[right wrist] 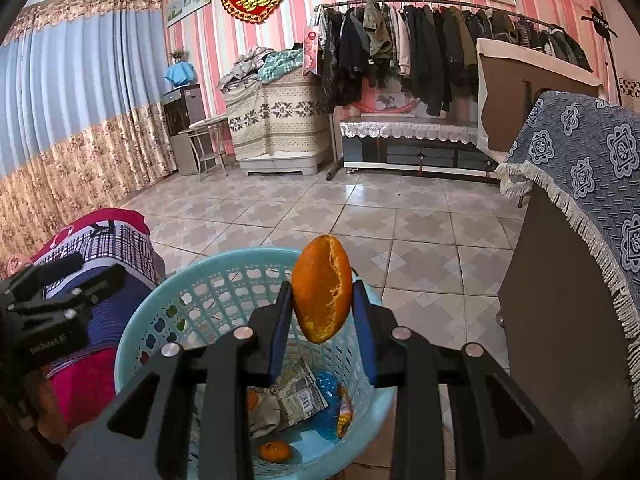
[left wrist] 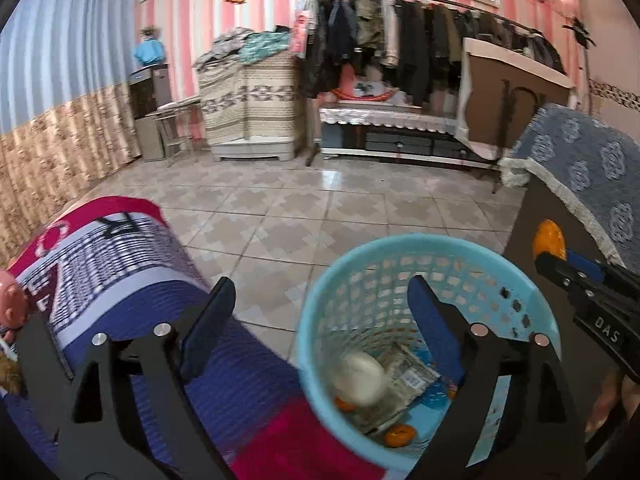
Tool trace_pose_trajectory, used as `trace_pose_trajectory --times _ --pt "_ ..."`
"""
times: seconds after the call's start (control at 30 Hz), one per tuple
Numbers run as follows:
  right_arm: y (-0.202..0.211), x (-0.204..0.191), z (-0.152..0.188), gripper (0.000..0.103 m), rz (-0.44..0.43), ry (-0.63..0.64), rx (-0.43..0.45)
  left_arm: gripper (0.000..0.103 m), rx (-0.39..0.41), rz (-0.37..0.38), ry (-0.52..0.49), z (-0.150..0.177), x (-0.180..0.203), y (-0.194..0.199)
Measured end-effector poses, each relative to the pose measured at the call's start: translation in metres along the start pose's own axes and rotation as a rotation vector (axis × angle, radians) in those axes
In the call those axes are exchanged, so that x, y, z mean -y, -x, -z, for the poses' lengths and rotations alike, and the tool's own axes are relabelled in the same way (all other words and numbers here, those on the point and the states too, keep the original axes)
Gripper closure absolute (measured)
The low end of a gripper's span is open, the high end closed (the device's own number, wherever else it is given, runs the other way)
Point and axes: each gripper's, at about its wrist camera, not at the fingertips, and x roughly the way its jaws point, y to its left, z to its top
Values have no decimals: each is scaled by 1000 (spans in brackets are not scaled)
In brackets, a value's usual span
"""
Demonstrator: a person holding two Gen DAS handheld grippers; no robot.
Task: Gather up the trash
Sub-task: 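Open the right gripper to drop the orange peel into the basket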
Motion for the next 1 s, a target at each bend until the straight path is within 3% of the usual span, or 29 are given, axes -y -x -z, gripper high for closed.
trace_pose_trajectory --times 0.1,0.5,0.57,0.63,1.0 --pt "-4 -1 -1 72 -8 5 -11 10 15 -33 49 0 -20 11" --pt "-21 -36 8 69 -67 74 -55 6 51 -190 115 14 -85 55" --pt "-22 -40 10 60 -61 87 -53 6 46 -205 132 20 -96 63" --pt "-21 -39 11 33 -60 81 -42 6 43 -220 144 24 -105 71" --pt "-10 -44 6 10 -83 83 -13 6 34 -323 205 54 -162 125"
